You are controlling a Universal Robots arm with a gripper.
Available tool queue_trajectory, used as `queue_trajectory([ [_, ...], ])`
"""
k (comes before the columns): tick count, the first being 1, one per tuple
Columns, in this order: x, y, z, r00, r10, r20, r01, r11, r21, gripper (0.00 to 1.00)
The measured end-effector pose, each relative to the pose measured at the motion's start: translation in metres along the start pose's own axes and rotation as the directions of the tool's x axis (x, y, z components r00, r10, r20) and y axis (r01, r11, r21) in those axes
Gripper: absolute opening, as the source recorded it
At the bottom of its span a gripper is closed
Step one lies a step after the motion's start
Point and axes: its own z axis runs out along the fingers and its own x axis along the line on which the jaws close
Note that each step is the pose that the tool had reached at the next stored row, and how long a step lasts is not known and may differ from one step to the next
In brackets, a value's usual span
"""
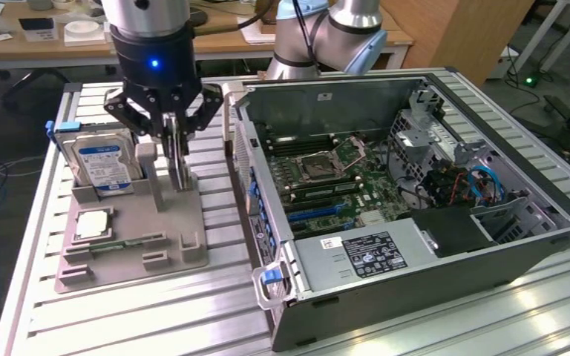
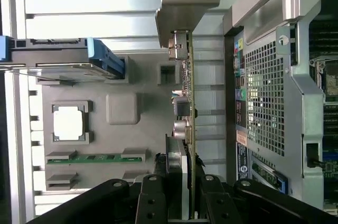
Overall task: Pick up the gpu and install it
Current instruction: 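Pick up the gpu and move the gpu toward the slot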
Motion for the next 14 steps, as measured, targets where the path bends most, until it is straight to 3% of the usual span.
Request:
queue_trajectory([
  [5, 0.0, 0.0005, -0.0088, 1.0, 0.0, -0.0001, 0.0, 1.0, -0.0053, 0.28],
  [14, 0.0, 0.0016, -0.0282, 1.0, 0.0, -0.0004, 0.0, 1.0, -0.008, 0.28],
])
